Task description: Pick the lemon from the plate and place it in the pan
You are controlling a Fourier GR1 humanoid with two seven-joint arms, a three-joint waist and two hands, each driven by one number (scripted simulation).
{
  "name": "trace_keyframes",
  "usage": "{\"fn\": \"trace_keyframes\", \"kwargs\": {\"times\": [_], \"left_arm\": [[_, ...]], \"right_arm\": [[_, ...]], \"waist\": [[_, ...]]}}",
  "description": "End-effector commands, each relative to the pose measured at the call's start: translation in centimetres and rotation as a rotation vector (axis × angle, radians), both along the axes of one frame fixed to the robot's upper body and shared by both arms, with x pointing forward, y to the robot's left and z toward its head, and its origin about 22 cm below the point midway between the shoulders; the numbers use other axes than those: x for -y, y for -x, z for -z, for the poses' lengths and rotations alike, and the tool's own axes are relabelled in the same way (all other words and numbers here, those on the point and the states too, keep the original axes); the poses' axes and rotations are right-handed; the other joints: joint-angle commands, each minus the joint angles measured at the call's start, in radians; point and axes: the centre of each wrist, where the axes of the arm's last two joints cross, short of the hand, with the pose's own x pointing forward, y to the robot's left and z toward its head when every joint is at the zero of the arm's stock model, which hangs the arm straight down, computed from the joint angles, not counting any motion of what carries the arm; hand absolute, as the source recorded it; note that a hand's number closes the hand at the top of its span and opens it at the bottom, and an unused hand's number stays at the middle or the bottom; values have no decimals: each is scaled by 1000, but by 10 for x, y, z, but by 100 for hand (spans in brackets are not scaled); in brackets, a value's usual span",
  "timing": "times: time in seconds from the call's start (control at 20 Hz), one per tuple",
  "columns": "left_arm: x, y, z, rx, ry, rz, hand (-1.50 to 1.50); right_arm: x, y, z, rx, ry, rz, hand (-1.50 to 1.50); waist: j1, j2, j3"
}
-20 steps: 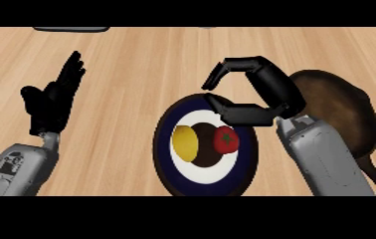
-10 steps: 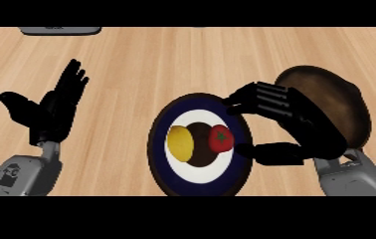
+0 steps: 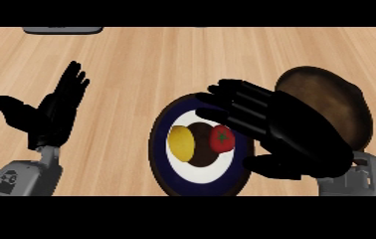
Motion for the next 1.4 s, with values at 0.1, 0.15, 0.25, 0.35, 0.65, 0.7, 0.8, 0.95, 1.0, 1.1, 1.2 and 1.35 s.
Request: {"fn": "trace_keyframes", "kwargs": {"times": [0.1, 0.15, 0.25, 0.35, 0.65, 0.7, 0.8, 0.95, 1.0, 1.1, 1.2, 1.35], "left_arm": [[-1, -2, -3, -11, 0, 10, 0], [-1, -1, -15, -1, 0, 21, 0], [7, 3, -12, -14, -25, 39, 0], [4, 4, 2, 2, -2, 17, 0], [-1, -2, 2, 1, 1, -10, 0], [-6, -8, -11, -2, 8, 1, 0], [1, 8, -23, -3, -8, 23, 0], [0, 10, -5, 20, 4, -10, 0], [3, -10, -8, -4, -28, -10, 0], [-12, 16, -5, 14, -5, 12, 0], [-25, 1, -8, 2, 3, 4, 0], [2, 13, -1, -1, 1, 12, 0]], "right_arm": [[-44, 19, -10, 81, 249, 84, -150], [-59, 23, -15, 100, 291, 84, -150], [-86, 11, -4, 82, 382, 107, -150], [-86, 2, 2, 43, 480, 129, -150], [-108, 20, 10, -40, 753, 149, -150], [-109, 38, 22, -43, 755, 142, -150], [-115, 43, 22, -46, 768, 147, -150], [-122, 52, 18, 54, 821, 169, -150], [-111, 53, 22, 64, 848, 167, -150], [-112, 57, 16, 120, 862, 226, -150], [-113, 65, 18, 150, 847, 244, -150], [-138, 85, 32, 170, 845, 246, -150]], "waist": [[1, 2, -1], [8, -1, -1], [21, 2, -1], [13, 5, -1], [-2, 2, 0], [-6, 2, 1], [3, 0, 1], [2, 2, 1], [-7, 4, 1], [3, 2, 1], [-2, 4, 1], [1, 3, 1]]}}
